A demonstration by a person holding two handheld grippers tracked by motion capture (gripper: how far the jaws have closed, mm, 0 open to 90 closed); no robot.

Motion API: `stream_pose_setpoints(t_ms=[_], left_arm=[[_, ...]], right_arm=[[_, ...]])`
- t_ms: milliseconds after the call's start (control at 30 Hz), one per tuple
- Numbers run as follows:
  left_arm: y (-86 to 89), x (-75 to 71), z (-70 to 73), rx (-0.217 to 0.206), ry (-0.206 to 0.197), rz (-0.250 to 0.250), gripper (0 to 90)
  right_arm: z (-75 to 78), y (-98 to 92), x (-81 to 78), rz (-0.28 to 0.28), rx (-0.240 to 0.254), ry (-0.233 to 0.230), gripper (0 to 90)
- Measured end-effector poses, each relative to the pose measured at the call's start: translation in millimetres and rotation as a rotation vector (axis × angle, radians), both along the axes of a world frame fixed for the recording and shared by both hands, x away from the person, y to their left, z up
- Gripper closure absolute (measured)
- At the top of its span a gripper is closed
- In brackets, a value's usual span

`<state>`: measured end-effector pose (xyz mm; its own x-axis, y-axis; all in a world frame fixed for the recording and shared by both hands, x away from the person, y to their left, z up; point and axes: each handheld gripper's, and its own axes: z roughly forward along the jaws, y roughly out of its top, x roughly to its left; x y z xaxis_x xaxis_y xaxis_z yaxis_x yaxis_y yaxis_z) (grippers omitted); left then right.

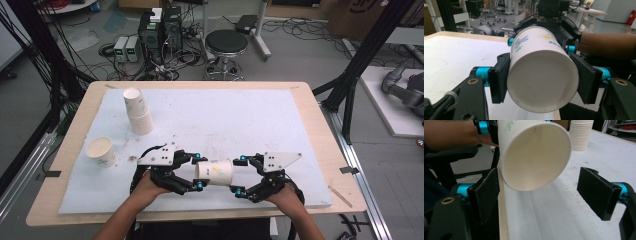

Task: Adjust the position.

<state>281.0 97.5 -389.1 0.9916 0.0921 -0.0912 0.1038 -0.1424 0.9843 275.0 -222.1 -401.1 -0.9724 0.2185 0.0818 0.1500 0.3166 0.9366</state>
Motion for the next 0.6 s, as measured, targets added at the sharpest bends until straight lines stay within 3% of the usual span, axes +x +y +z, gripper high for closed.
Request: stream_pose_setpoints(t_ms=[300,600], left_arm=[[-1.5,0.7,-1.2,-0.018,0.016,-0.034,36.1],[-2.2,1.6,-3.3,-0.062,0.043,-0.057,36.1]], right_arm=[[-1.0,6.5,0.2,0.036,0.009,0.015,18.9],[0.4,7.8,0.0,0.062,0.055,0.019,19.2]])
